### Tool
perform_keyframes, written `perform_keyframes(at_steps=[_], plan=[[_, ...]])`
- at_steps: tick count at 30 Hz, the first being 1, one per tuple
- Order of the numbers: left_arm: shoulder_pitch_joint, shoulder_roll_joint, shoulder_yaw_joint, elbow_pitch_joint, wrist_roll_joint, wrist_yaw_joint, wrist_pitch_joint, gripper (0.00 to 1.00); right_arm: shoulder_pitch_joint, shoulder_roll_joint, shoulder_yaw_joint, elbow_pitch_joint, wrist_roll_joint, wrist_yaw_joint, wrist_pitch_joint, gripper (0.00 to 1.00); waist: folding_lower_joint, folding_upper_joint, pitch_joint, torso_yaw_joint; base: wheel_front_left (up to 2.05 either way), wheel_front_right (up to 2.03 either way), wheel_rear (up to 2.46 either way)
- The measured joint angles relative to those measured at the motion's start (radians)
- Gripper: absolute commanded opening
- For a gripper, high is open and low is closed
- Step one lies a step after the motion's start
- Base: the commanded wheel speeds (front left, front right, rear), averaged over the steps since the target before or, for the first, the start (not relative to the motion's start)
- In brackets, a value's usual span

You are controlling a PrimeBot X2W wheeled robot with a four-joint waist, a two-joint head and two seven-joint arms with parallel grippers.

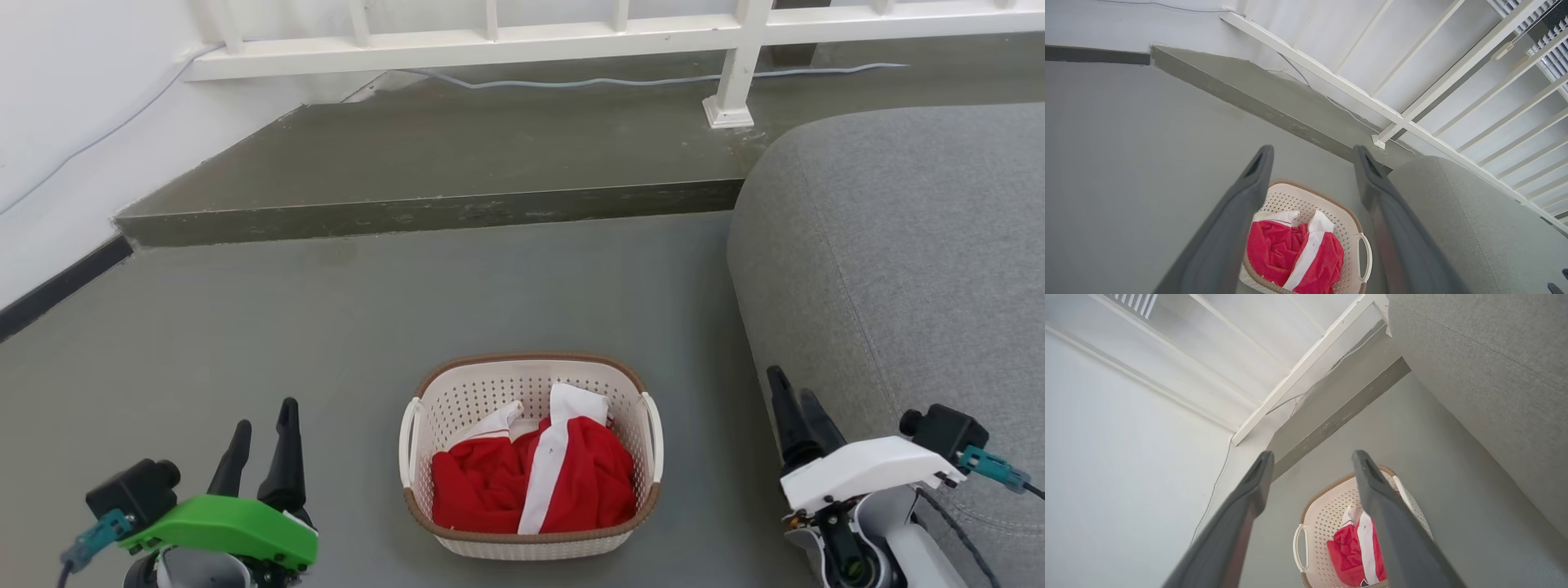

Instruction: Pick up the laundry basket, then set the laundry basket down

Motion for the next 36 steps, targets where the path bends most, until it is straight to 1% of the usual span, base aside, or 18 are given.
perform_keyframes(at_steps=[5,6,8,16,19,24,28,36], plan=[[0.014,0.001,-0.011,-0.005,0.070,0.012,-0.016,1.00,0.000,0.000,0.019,-0.001,-0.063,-0.010,-0.016,1.00,0.0000,0.0000,-0.002,0.000,0.00,0.00,0.00],[0.018,0.002,-0.014,-0.009,0.101,0.021,-0.018,1.00,0.000,0.000,0.027,-0.002,-0.090,-0.017,-0.024,1.00,0.0000,0.0000,-0.003,0.000,0.00,0.00,0.00],[0.019,0.002,-0.017,-0.015,0.129,0.023,-0.026,1.00,0.000,0.000,0.034,-0.003,-0.111,-0.017,-0.026,1.00,0.0000,0.0000,-0.004,0.000,0.00,0.00,0.00],[0.033,0.003,-0.034,-0.039,0.243,0.043,-0.051,1.00,0.000,0.000,0.063,-0.013,-0.214,-0.043,-0.053,1.00,0.0000,0.0000,-0.007,-0.001,0.00,0.00,0.00],[0.037,0.003,-0.040,-0.050,0.279,0.049,-0.061,1.00,0.000,-0.001,0.075,-0.016,-0.249,-0.044,-0.061,1.00,0.0000,0.0000,-0.008,-0.002,0.00,0.00,0.00],[0.045,0.004,-0.045,-0.065,0.346,0.062,-0.078,1.00,0.000,-0.001,0.090,-0.022,-0.312,-0.059,-0.078,1.00,0.0000,0.0000,-0.007,-0.005,0.00,0.00,0.00],[0.054,0.005,-0.051,-0.075,0.396,0.070,-0.088,1.00,0.000,-0.001,0.104,-0.030,-0.359,-0.062,-0.088,1.00,0.0000,0.0000,-0.006,-0.007,0.00,0.00,0.00],[0.060,0.005,-0.064,-0.097,0.489,0.086,-0.113,1.00,0.000,-0.002,0.124,-0.040,-0.448,-0.079,-0.112,1.00,0.0000,0.0000,-0.003,-0.008,0.00,0.00,0.00]])
